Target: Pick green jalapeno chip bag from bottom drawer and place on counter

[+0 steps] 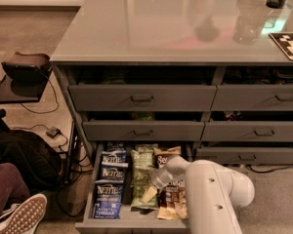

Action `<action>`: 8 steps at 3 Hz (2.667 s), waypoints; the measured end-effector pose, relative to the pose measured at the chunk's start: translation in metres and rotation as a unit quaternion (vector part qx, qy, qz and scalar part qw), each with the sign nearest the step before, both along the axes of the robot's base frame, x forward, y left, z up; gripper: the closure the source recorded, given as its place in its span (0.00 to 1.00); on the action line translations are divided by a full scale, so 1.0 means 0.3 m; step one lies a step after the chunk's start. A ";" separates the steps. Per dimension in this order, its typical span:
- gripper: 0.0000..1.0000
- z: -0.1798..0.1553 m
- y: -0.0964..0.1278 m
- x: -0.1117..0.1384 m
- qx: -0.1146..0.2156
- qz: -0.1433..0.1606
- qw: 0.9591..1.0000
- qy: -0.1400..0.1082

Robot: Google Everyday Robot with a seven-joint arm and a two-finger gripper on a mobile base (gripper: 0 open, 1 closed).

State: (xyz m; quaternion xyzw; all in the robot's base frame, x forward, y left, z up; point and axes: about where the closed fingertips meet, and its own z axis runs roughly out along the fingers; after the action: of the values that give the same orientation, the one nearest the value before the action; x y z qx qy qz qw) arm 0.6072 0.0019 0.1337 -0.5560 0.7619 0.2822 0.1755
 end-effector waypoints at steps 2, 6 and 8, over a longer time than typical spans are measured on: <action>0.42 -0.016 0.012 0.001 -0.031 -0.008 0.999 -0.004; 0.81 -0.078 0.031 -0.038 -0.127 -0.038 0.991 -0.020; 0.34 0.012 0.028 -0.085 -0.063 0.017 0.998 -0.019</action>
Offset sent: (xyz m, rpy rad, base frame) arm 0.0031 0.0131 -0.0439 -0.4322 -0.0758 -0.1430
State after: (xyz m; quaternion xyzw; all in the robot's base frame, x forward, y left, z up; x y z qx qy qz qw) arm 0.5819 0.0102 0.1374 -0.5839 0.7652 0.2258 0.1503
